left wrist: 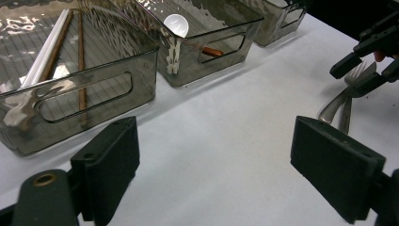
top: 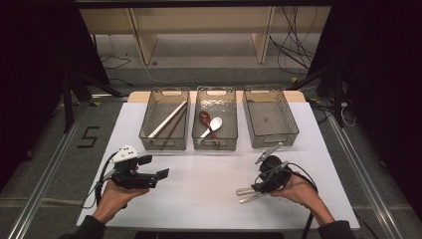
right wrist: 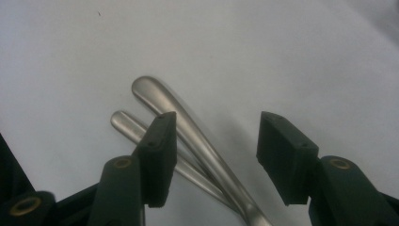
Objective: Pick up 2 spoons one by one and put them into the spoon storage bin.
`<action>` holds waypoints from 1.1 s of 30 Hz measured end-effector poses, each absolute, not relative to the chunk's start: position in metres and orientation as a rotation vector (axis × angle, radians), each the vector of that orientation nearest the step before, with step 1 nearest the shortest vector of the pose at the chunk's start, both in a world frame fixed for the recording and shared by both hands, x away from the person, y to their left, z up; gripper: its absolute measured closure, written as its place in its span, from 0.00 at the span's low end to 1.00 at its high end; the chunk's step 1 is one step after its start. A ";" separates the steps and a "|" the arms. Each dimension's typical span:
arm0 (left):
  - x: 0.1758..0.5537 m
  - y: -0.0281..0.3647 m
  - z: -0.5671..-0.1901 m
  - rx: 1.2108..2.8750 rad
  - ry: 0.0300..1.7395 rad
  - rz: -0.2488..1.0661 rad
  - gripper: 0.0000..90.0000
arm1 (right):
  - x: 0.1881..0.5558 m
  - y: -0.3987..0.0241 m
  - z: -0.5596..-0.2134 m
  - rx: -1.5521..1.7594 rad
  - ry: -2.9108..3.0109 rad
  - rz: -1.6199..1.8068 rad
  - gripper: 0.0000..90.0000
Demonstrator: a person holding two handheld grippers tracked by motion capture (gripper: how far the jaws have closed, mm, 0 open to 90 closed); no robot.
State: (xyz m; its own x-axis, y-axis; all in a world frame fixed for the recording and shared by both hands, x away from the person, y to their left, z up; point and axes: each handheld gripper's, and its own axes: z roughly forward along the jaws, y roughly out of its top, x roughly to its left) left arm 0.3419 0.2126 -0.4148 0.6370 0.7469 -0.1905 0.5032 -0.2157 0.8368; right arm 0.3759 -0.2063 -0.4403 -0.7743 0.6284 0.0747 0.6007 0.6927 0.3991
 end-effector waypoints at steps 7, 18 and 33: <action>0.342 0.212 -0.415 1.880 0.991 0.314 0.17 | 0.376 -0.207 -0.446 0.972 2.866 0.532 0.52; 0.342 0.212 -0.415 1.880 0.994 0.315 0.17 | 0.378 -0.207 -0.453 0.929 2.885 0.451 0.55; 0.342 0.211 -0.415 1.883 0.994 0.319 0.17 | 0.378 -0.201 -0.453 0.872 2.873 0.423 0.55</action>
